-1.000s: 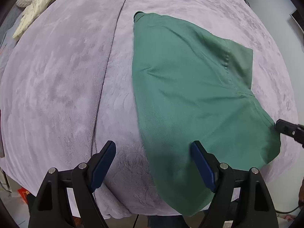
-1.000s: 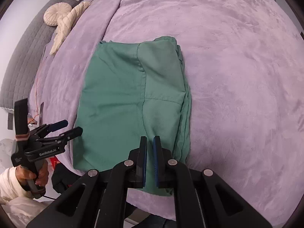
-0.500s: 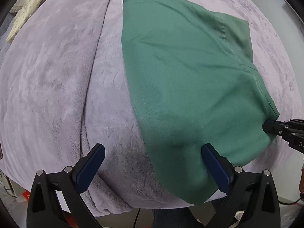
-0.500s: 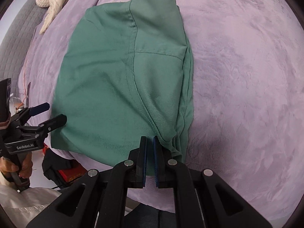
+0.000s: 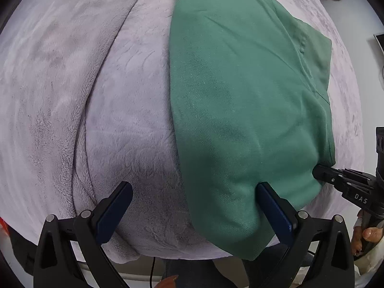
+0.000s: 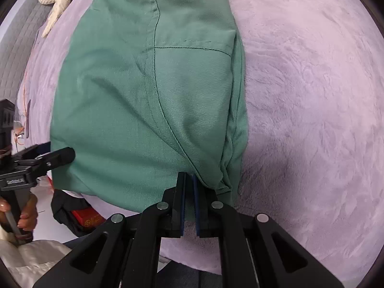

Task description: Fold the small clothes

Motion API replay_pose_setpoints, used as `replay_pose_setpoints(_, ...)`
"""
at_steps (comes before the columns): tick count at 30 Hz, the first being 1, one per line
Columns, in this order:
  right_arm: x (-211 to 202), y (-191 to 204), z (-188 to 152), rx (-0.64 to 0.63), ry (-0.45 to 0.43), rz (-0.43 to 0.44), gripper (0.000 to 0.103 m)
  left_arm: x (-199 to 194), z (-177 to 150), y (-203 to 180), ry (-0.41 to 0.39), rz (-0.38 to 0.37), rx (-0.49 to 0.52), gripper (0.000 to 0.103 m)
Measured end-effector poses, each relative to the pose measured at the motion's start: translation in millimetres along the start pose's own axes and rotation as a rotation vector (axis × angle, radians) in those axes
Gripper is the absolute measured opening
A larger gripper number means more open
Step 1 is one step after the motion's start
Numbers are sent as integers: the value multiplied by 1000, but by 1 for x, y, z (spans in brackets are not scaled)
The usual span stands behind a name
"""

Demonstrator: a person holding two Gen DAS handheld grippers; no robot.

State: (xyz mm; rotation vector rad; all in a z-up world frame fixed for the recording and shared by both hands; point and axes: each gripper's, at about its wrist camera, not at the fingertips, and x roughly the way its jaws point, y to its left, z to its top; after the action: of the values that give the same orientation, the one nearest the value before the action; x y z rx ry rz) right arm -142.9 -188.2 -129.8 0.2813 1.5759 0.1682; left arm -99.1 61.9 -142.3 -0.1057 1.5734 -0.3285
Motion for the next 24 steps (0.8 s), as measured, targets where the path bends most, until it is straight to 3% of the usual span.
replay_pose_setpoints(5, -41, 2, 12, 3, -64, 81, 8, -20, -9, -13, -111, 90, 62, 103)
replay_pose_setpoints(6, -51, 3, 19, 2, -92, 88, 17, -24, -8, -14, -130, 113, 59, 103)
replay_pose_setpoints(7, -61, 4, 29, 4, -129, 95, 46, -29, -8, -15, -150, 137, 54, 103)
replay_pose_setpoints(9, -75, 2, 52, 19, -188, 85, 88, -37, -4, -15, -161, 153, 43, 103)
replay_pose_setpoints(12, -76, -2, 98, 47, -224, 63, 85, -47, 7, -15, -161, 176, 37, 103)
replay_pose_setpoints(14, -64, -3, 130, 67, -220, 32, 73, -50, 11, -12, -156, 178, 26, 103)
replay_pose_setpoints(16, -46, -8, 155, 102, -181, 34, 25, -55, 15, -14, -179, 193, 16, 103)
replay_pose_setpoints(19, -25, -24, 171, 145, -155, 23, 17, -59, 20, -13, -204, 201, -14, 103)
replay_pose_setpoints(22, -8, -45, 174, 190, -143, 30, 14, -58, 26, -3, -190, 177, -52, 103)
replay_pose_setpoints(24, -8, -57, 175, 220, -151, 64, 15, -57, 29, -3, -178, 199, -60, 103)
